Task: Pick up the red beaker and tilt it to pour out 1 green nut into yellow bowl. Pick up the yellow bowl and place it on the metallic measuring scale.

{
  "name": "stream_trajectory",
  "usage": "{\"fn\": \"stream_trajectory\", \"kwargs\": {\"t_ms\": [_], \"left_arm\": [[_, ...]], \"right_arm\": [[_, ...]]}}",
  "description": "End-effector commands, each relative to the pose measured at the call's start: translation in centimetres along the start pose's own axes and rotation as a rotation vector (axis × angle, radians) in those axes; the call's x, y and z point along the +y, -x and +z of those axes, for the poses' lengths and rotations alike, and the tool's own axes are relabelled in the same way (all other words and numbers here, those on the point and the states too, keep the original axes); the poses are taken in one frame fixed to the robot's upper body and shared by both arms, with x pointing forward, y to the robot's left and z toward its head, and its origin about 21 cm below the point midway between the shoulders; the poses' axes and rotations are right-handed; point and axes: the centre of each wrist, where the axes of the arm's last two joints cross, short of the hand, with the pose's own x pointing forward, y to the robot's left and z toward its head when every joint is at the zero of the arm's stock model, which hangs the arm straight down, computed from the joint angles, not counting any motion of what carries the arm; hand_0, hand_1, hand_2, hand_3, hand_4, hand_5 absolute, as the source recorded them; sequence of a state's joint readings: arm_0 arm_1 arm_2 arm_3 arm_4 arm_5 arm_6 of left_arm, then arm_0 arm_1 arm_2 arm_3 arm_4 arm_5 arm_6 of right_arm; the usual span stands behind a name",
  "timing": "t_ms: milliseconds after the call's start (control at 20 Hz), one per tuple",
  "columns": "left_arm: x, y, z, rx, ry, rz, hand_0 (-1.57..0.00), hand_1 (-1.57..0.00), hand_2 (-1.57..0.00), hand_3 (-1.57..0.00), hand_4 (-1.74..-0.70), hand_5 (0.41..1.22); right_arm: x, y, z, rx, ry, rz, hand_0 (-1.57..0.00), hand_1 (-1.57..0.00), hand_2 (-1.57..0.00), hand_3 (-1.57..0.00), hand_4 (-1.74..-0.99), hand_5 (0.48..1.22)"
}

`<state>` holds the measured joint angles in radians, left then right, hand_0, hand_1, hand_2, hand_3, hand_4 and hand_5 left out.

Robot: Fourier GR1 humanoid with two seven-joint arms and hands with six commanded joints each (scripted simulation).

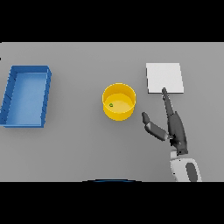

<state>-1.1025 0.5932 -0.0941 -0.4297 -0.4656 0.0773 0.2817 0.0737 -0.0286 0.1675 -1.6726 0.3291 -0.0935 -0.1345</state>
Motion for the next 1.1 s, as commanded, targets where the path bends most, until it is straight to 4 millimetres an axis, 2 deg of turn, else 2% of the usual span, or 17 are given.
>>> {"fn": "stream_trajectory", "kwargs": {"t_ms": [0, 150, 250, 350, 600, 700, 800, 900, 1000, 1050], "left_arm": [[-0.6, 0.9, 0.3, 0.005, 0.0, 0.047, -1.57, -1.57, -1.57, -1.47, -1.74, 1.221], [-1.4, 2.6, 1.5, 0.064, -0.011, 0.124, -1.57, -1.57, -1.57, -1.48, -1.74, 1.221], [-3.3, 3.8, 2.9, 0.103, 0.002, 0.179, -1.57, -1.57, -1.57, -1.45, -1.74, 1.221], [-4.0, 5.0, 4.1, 0.103, -0.012, 0.213, -1.57, -1.57, -1.57, -1.44, -1.74, 1.221], [-6.1, 6.2, 6.6, 0.14, -0.01, 0.286, -1.57, -1.57, -1.57, -1.51, -1.74, 1.221], [-6.9, 7.0, 7.3, 0.168, 0.001, 0.31, -1.57, -1.57, -1.57, -1.53, -1.74, 1.173], [-7.4, 7.0, 8.0, 0.183, 0.008, 0.327, -1.57, -1.57, -1.57, -1.55, -1.74, 1.123], [-7.7, 7.4, 8.8, 0.171, 0.013, 0.303, -1.57, -1.57, -1.57, -1.56, -1.74, 1.046], [-8.0, 7.7, 9.3, 0.166, 0.017, 0.266, -1.57, -1.57, -1.57, -1.56, -1.65, 0.941], [-7.6, 7.8, 9.3, 0.175, 0.021, 0.251, -1.57, -1.57, -1.57, -1.56, -1.54, 0.892]], "right_arm": [[-0.1, -0.2, 0.1, -0.002, -0.001, 0.011, 0.0, 0.0, 0.0, 0.0, -1.052, 0.648], [0.1, 0.0, -0.1, -0.001, -0.016, 0.004, 0.0, 0.0, 0.0, 0.0, -1.041, 0.65], [-0.1, -0.1, 0.1, -0.006, -0.014, 0.012, 0.0, 0.0, 0.0, 0.0, -1.026, 0.648], [-0.1, 0.3, 0.3, 0.011, -0.024, 0.02, 0.0, 0.0, 0.0, 0.0, -1.018, 0.645], [-0.2, 0.6, 0.5, 0.001, -0.024, -0.006, 0.0, 0.0, 0.0, 0.0, -1.004, 0.648], [0.1, 0.7, 0.4, 0.013, -0.021, -0.023, 0.0, 0.0, 0.0, 0.0, -1.006, 0.647], [0.1, 0.6, 0.4, -0.004, -0.02, -0.01, 0.0, 0.0, 0.0, 0.0, -1.01, 0.65], [-0.4, 0.4, 0.5, -0.016, -0.013, -0.003, 0.0, 0.0, 0.0, 0.0, -1.013, 0.644], [-0.2, 0.7, 0.3, 0.011, -0.014, 0.008, 0.0, 0.0, 0.0, 0.0, -1.021, 0.636], [-0.4, 0.9, 0.4, 0.005, -0.014, 0.013, 0.0, 0.0, 0.0, 0.0, -1.021, 0.636]]}}
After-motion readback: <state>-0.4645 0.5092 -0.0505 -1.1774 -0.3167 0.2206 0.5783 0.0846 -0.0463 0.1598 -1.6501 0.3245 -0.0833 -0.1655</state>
